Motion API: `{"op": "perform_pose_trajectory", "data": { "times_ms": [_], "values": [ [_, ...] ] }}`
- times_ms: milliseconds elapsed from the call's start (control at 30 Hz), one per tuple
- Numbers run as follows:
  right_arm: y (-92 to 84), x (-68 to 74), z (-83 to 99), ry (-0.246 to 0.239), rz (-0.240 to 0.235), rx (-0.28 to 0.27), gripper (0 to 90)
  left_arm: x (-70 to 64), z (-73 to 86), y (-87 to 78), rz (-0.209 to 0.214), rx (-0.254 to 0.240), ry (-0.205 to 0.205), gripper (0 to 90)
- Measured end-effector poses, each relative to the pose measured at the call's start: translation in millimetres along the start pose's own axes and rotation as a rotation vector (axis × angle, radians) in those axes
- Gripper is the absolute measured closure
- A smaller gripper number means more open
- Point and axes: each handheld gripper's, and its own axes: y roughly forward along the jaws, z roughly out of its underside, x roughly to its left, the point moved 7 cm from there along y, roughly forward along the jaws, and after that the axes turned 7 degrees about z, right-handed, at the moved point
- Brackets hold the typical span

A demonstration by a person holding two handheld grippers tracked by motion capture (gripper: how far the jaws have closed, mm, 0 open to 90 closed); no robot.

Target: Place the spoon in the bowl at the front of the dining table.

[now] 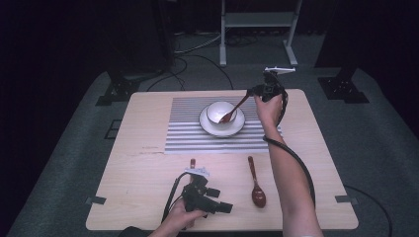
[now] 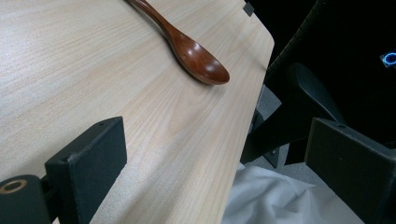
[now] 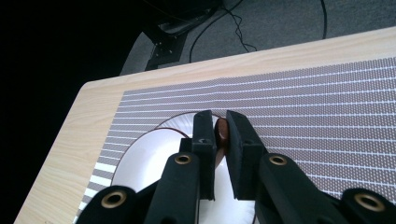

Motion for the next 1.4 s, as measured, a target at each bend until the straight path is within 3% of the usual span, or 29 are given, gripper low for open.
{"op": "perform_pose_trajectory", "data": {
  "times_ms": [667, 1400],
  "values": [
    [7.7, -10.7, 9.5, 0.001, 0.006, 0.032, 77.7, 0.7, 0.5, 0.5, 0.000, 0.006, -0.004, 4.4],
    [3.5, -17.0, 13.7, -0.006, -0.024, 0.034, 74.4, 1.5, -0.3, 0.9, -0.003, 0.003, -0.008, 4.4]
  ]
}}
